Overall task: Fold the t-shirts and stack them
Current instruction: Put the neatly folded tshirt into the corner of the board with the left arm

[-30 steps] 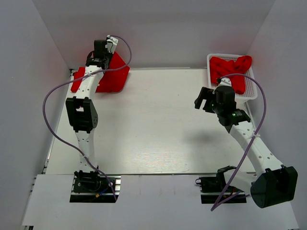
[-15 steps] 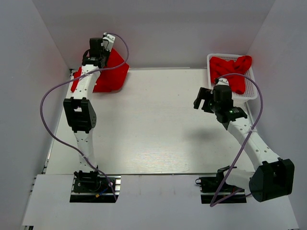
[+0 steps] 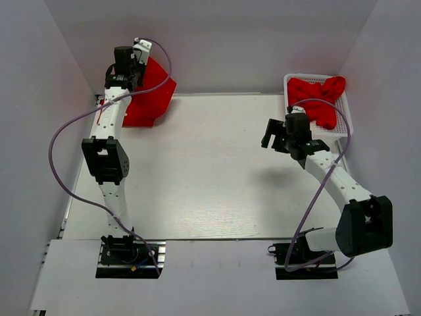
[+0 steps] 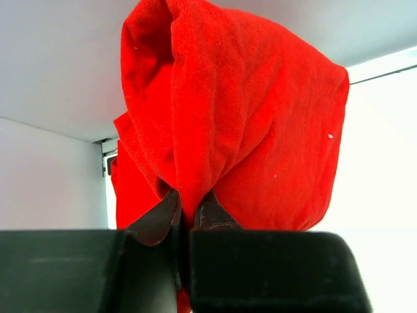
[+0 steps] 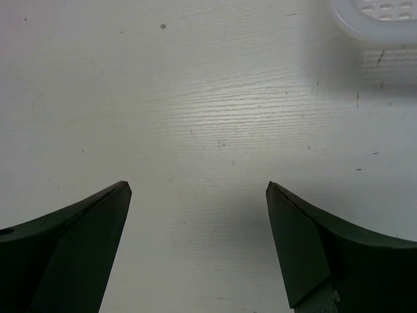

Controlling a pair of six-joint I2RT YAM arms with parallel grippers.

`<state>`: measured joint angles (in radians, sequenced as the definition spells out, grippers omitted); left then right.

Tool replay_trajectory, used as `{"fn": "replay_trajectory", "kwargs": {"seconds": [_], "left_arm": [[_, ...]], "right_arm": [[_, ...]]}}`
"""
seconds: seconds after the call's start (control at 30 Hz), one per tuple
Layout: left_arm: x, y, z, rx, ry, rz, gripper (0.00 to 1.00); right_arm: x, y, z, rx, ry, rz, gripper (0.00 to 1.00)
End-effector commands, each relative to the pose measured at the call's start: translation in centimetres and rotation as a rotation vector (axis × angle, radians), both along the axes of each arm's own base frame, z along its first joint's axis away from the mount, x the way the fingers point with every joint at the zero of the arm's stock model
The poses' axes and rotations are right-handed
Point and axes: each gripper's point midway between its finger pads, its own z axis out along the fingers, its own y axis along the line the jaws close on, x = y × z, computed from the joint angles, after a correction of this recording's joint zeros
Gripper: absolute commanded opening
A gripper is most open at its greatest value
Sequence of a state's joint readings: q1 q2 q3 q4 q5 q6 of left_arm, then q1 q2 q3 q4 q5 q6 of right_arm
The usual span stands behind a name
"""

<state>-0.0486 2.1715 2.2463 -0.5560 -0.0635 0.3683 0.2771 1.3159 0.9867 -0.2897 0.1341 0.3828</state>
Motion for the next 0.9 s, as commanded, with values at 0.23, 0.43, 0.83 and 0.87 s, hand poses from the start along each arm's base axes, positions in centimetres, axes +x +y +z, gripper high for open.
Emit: {"fn": "replay_trajectory", "kwargs": {"seconds": [0.23,0.43,0.83,0.87], "left_arm": [[1.7,5.8,-0.8,0.0,-0.058,0.178,0.0],[3.7,10.0,-4.3,0.015,-0.056,0.285,0.0],[5.1,16.0,-9.7,0.097,-0.059,0.456,0.0],[5.0,16.2,-10.4,0.103,-0.049,0.468,0.0]], "right_arm": [[2.4,1.0,1.5,0.019,-0.034,0.014,0.9],[3.3,1.2,0.8,0.004,-0.006,0.019,0.9],[4.9,2.3,-0.4,0.014,0.049,0.03,0.9],[4.9,2.4,-0.8,0.014,0.06,0.034,0.9]]}}
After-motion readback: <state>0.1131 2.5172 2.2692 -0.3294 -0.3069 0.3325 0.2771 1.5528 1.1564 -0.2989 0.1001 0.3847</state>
